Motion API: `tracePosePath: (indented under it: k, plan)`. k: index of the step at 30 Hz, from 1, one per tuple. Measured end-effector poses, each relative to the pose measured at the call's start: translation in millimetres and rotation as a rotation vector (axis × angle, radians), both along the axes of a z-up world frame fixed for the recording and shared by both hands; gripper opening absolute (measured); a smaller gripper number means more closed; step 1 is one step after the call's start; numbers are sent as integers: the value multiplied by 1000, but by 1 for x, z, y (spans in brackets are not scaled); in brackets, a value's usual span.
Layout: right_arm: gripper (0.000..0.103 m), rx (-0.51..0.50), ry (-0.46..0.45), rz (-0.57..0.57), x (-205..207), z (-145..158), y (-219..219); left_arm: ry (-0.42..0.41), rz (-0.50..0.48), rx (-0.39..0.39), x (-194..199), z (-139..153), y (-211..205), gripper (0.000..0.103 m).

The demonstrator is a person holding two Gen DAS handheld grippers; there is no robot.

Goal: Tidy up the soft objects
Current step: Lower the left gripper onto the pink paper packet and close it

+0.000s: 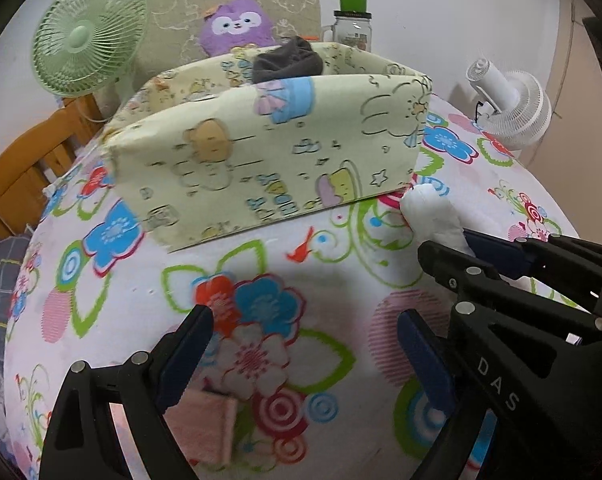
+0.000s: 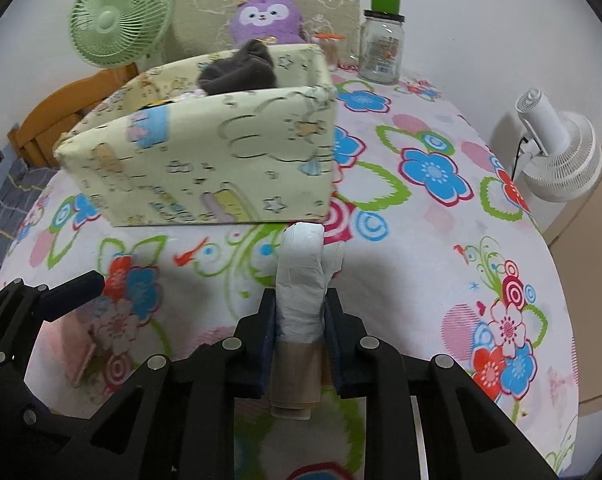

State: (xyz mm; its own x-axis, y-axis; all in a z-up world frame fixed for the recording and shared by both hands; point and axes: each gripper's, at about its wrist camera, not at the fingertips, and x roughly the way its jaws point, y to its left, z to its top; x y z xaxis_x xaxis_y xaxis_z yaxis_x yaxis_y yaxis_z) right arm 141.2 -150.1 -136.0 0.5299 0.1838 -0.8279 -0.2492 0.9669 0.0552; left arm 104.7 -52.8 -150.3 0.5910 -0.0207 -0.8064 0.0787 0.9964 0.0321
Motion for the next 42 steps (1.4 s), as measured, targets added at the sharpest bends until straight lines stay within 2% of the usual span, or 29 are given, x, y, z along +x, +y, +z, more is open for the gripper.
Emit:
tracePosePath:
  k: [15, 32, 42]
  plan:
    - [25, 19, -35, 90, -32, 11, 44, -1, 74, -12, -36, 2, 43, 95]
    - [25, 7, -20, 167, -46, -2, 79, 47, 173, -40, -55, -16, 82, 95]
    - [25, 6, -9, 183, -43, -5, 84, 46, 181, -47, -57, -17, 82, 97]
